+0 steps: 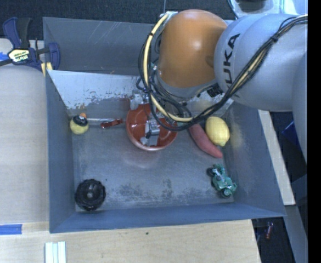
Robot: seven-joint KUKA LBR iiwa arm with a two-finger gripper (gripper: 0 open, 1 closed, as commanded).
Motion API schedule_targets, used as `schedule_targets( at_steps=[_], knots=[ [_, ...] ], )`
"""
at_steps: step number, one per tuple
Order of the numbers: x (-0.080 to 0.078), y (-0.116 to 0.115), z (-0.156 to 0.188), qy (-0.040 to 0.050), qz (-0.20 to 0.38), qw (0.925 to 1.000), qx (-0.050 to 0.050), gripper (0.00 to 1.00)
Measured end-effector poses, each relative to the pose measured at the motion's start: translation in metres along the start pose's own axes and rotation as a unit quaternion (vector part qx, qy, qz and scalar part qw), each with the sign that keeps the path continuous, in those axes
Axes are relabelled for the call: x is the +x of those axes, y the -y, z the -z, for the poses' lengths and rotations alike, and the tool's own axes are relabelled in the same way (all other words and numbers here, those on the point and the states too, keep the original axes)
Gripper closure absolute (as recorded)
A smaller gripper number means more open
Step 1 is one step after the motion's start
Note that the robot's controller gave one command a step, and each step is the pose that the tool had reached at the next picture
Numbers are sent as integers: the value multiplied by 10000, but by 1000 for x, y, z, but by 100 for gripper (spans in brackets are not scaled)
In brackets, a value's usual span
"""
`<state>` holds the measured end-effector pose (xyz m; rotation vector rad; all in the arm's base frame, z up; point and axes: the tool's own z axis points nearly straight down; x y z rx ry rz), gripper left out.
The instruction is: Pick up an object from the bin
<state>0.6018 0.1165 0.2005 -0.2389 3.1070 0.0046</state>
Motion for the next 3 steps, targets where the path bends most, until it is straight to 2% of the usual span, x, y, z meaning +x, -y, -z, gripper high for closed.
schedule_targets(
  at_steps=[1,2,3],
  knots=[
    [17,1,-56,38,-152,9999,15,0],
    [11,24,-130,-62,-518,9986,-1,100],
    [11,24,-130,-62,-519,9986,-2,100]
  ],
)
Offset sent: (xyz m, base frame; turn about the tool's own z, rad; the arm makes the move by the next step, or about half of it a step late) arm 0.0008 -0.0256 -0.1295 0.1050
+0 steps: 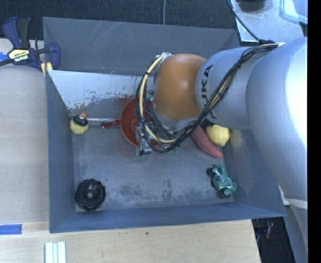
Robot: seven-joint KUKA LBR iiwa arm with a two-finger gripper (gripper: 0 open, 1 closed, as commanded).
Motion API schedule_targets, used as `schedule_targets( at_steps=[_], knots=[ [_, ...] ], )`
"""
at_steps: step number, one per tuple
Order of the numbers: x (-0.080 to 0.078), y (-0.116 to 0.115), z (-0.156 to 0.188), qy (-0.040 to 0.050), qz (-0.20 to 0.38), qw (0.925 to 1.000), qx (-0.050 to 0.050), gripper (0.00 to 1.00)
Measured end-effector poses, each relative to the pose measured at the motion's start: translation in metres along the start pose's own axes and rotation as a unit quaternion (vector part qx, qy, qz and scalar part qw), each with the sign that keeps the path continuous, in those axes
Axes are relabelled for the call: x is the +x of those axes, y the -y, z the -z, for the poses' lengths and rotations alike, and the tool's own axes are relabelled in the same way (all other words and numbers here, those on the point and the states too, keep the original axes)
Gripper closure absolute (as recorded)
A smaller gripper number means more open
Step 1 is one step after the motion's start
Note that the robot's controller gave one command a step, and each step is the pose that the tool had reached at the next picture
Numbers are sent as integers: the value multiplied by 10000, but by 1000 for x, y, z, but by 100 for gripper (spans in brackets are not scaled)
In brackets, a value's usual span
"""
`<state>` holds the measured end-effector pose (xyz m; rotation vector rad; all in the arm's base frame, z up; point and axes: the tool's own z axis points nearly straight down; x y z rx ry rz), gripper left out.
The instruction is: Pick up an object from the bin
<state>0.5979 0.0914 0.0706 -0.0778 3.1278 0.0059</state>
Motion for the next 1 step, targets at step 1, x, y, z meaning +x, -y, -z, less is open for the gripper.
schedule_targets(
  at_steps=[1],
  knots=[
    [4,-13,61,25,-129,9999,4,100]
  ],
)
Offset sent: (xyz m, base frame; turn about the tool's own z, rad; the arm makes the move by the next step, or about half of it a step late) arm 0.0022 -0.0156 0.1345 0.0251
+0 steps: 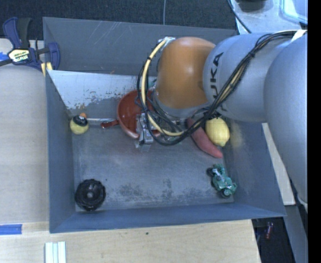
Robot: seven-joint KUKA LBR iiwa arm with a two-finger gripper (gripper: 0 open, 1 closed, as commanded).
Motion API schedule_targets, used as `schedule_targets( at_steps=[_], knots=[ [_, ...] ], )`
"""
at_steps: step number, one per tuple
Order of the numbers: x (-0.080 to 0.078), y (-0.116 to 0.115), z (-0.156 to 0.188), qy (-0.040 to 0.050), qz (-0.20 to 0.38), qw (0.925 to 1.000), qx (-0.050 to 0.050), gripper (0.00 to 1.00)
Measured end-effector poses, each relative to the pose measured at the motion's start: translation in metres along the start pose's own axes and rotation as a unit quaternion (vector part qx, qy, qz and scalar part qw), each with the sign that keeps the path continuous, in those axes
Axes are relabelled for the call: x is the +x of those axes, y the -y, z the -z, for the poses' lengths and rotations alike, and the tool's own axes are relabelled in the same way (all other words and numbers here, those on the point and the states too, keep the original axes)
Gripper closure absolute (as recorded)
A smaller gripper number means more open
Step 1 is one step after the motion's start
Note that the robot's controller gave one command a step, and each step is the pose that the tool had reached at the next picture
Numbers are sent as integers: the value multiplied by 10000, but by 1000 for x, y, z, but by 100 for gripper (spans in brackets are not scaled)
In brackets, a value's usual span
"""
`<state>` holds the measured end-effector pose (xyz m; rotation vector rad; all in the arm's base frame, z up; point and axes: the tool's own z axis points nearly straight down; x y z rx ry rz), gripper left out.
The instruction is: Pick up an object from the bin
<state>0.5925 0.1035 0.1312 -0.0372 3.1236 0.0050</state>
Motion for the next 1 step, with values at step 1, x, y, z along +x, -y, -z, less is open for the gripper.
schedule_targets(
  at_steps=[1],
  knots=[
    [-7,25,70,-63,11,10000,4,100]
  ],
)
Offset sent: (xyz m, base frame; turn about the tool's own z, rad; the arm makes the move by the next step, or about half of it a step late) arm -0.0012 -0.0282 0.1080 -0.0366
